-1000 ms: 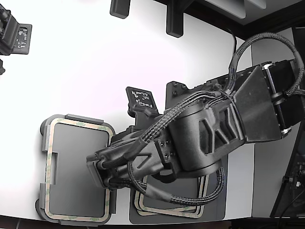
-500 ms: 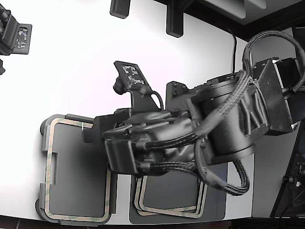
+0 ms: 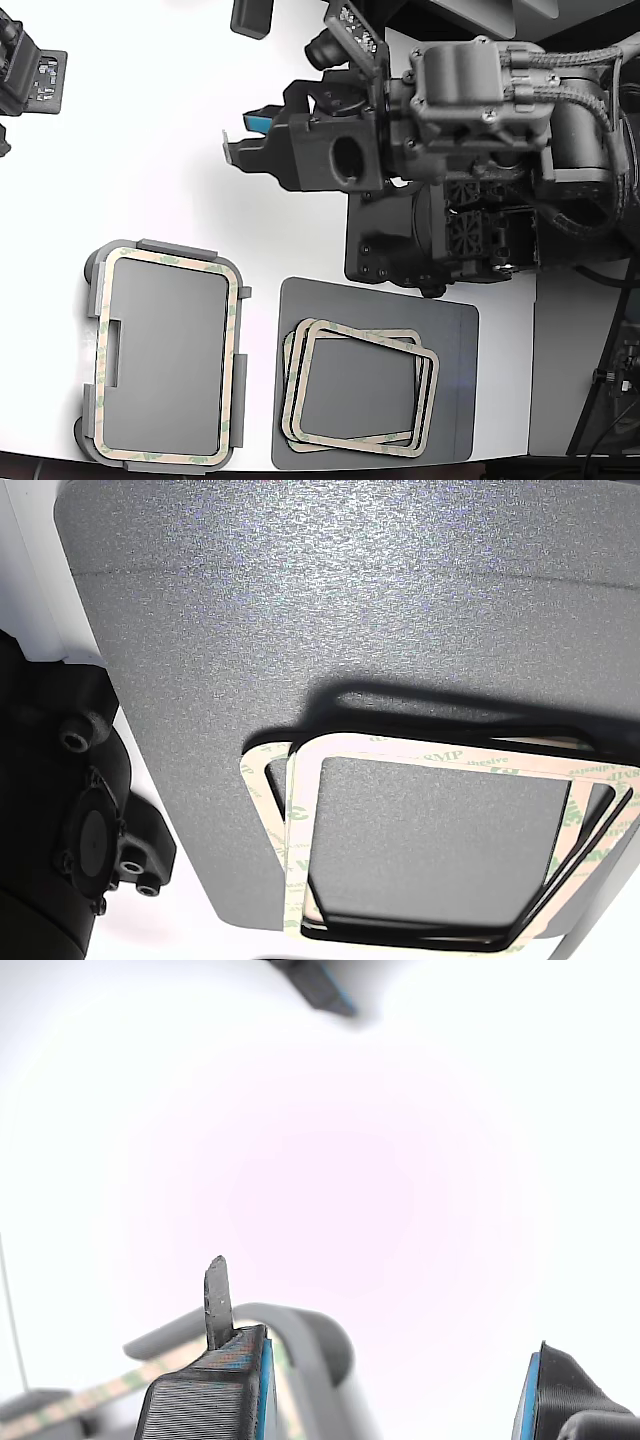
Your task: Grab top frame and put it into gray box.
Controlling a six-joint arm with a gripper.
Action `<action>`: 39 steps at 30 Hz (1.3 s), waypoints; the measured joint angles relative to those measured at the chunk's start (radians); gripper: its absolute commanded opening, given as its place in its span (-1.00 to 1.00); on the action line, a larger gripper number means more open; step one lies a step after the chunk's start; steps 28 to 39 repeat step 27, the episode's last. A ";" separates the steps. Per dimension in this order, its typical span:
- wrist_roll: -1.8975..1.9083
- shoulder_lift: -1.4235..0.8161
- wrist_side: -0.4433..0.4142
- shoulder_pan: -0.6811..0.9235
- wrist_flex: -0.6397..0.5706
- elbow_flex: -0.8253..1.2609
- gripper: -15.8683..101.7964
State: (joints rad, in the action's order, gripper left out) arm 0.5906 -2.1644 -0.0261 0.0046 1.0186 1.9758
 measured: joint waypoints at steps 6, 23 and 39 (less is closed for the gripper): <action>-0.354 -0.298 0.077 -0.129 -0.064 0.305 0.97; -0.494 -0.769 0.011 -0.110 -0.051 0.686 0.97; -0.494 -0.769 0.015 -0.110 -0.051 0.686 0.97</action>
